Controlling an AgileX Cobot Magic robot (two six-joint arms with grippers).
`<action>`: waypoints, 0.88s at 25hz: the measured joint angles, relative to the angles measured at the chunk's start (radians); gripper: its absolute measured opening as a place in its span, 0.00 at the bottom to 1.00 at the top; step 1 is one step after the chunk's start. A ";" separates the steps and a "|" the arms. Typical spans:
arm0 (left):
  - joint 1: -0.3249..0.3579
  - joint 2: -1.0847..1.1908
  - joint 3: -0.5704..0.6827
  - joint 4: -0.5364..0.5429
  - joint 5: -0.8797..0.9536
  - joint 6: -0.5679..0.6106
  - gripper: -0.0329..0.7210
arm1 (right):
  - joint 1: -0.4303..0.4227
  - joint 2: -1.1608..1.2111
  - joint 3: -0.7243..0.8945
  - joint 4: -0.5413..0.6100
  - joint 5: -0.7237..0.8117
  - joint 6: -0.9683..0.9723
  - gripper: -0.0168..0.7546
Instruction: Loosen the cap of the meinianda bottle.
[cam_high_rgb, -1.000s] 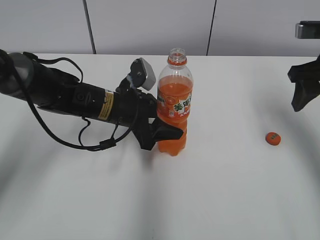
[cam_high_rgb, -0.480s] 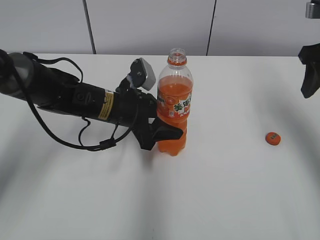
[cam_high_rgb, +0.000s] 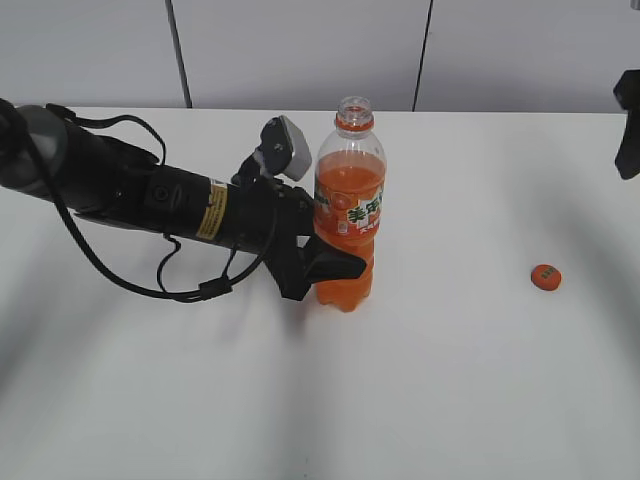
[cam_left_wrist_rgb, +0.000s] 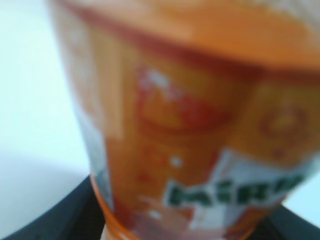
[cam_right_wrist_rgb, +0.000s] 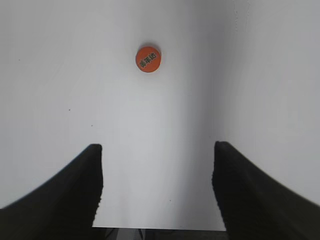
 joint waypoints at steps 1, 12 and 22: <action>0.000 0.000 0.000 0.000 0.000 0.000 0.59 | 0.000 -0.004 0.000 0.000 0.001 0.000 0.68; 0.000 0.000 0.000 0.003 0.007 0.000 0.77 | 0.000 -0.056 0.000 0.000 0.002 0.000 0.65; 0.011 -0.008 0.000 0.095 0.010 -0.030 0.78 | 0.000 -0.122 0.000 0.000 0.003 0.000 0.65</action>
